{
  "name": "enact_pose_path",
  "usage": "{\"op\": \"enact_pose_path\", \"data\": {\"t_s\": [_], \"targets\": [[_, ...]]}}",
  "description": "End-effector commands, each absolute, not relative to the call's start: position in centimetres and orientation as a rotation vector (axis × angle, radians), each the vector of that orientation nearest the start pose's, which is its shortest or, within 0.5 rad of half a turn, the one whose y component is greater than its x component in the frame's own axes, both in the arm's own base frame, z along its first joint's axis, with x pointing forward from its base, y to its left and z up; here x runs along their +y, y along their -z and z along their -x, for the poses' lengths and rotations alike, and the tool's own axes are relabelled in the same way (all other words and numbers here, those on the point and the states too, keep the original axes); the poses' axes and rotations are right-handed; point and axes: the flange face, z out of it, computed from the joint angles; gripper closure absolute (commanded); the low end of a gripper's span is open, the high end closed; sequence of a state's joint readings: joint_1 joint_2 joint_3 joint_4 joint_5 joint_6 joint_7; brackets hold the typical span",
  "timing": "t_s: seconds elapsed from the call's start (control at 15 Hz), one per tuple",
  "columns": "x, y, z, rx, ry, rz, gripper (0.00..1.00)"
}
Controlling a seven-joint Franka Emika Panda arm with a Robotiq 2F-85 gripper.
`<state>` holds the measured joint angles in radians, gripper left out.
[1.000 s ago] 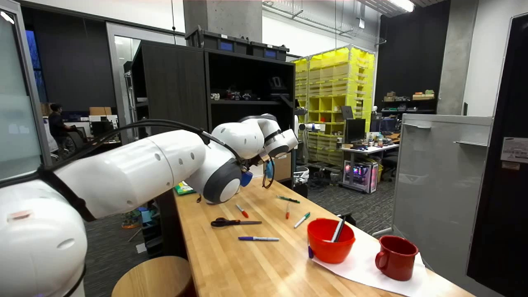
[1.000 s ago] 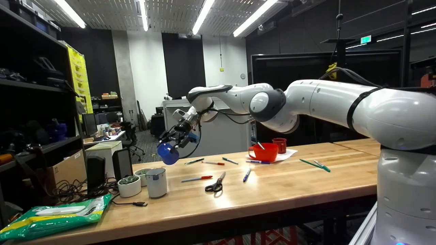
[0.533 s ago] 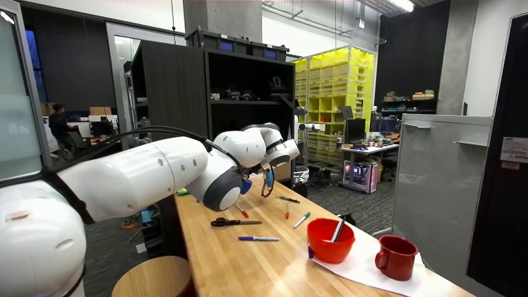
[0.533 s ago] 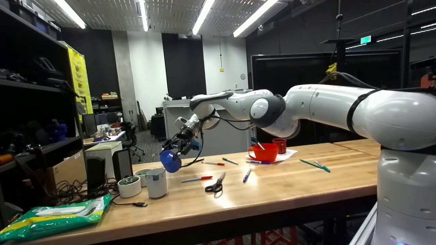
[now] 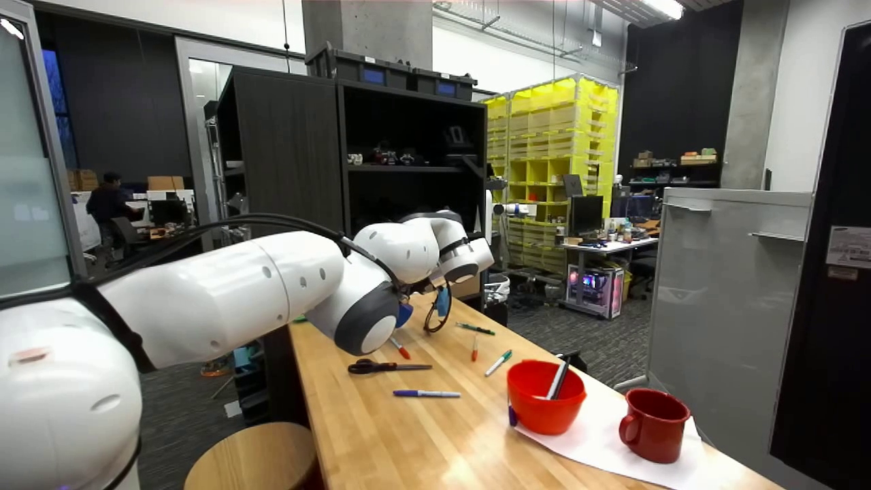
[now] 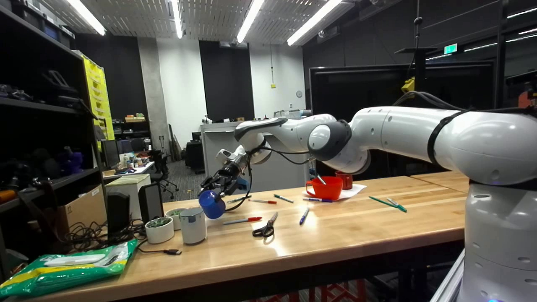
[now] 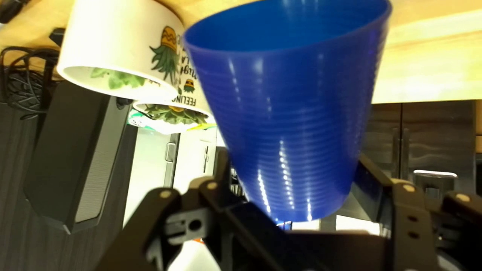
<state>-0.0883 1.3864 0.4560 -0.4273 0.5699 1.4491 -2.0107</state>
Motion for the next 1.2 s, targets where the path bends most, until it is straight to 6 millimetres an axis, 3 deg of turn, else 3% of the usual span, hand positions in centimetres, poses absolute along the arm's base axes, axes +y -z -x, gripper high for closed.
{"op": "enact_pose_path", "data": {"t_s": [0.0,0.93,1.0,1.13], "targets": [[11.73,-23.48,-76.86,-1.824,0.83,1.109,0.49],[11.84,-23.37,-76.75,-1.819,0.787,1.139,0.49],[11.75,-23.35,-76.52,-1.844,0.785,1.126,0.24],[11.79,-23.27,-76.52,-1.841,0.782,1.129,0.24]]}}
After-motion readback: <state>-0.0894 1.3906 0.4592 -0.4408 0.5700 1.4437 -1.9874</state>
